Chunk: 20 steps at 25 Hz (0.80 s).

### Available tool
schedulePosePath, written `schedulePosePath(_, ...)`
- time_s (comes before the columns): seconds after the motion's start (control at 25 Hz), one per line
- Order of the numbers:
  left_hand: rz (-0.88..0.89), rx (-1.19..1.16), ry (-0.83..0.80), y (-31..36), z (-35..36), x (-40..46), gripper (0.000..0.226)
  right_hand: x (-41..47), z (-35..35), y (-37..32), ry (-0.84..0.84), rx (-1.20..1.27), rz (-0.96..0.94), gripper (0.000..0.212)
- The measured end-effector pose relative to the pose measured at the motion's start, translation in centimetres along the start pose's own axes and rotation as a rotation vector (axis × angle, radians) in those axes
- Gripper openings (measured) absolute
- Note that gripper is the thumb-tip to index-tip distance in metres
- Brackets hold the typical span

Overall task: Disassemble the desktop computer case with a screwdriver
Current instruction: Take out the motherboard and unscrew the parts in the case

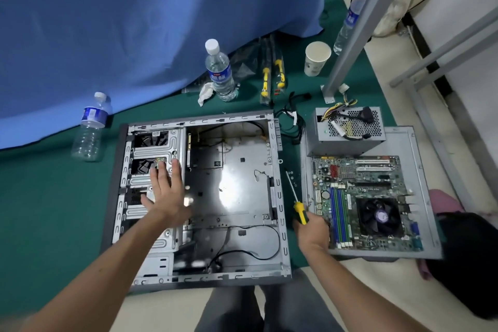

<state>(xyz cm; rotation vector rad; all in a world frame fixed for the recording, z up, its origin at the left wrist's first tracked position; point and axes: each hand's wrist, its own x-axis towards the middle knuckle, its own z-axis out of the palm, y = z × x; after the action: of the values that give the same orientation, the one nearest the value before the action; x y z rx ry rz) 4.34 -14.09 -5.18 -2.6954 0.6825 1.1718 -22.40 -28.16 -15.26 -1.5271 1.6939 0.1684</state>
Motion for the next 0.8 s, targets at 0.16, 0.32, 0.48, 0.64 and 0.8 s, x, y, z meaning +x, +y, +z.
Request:
schedulePosePath(0.16, -0.008, 0.015, -0.004, -0.1, 0.0, 0.1, 0.123, -0.2, 0.9, 0.3, 0.025, -0.004, 0.014, 0.008)
schedulePosePath(0.32, -0.009, 0.015, -0.006, 0.0, 0.0, 0.1, 0.124, -0.9, 0.2, 1.0, 0.044, 0.106, -0.019, 0.01)
schedulePosePath(0.48, 0.002, 0.012, 0.001, -0.2, 0.2, 0.0, 0.118, -1.4, -2.3, 1.4, 0.073, 0.282, -0.038, 0.014)
schedulePosePath(0.64, 0.015, 0.005, 0.015, -0.3, 0.4, 0.0, 0.114, -1.8, -5.0, -1.0, -0.07, 0.409, -0.08, 0.051)
schedulePosePath(0.8, 0.035, -0.013, 0.03, -0.3, 0.5, 0.2, 0.113, -3.6, -7.0, -5.6, -0.11, 0.441, -0.34, 0.032)
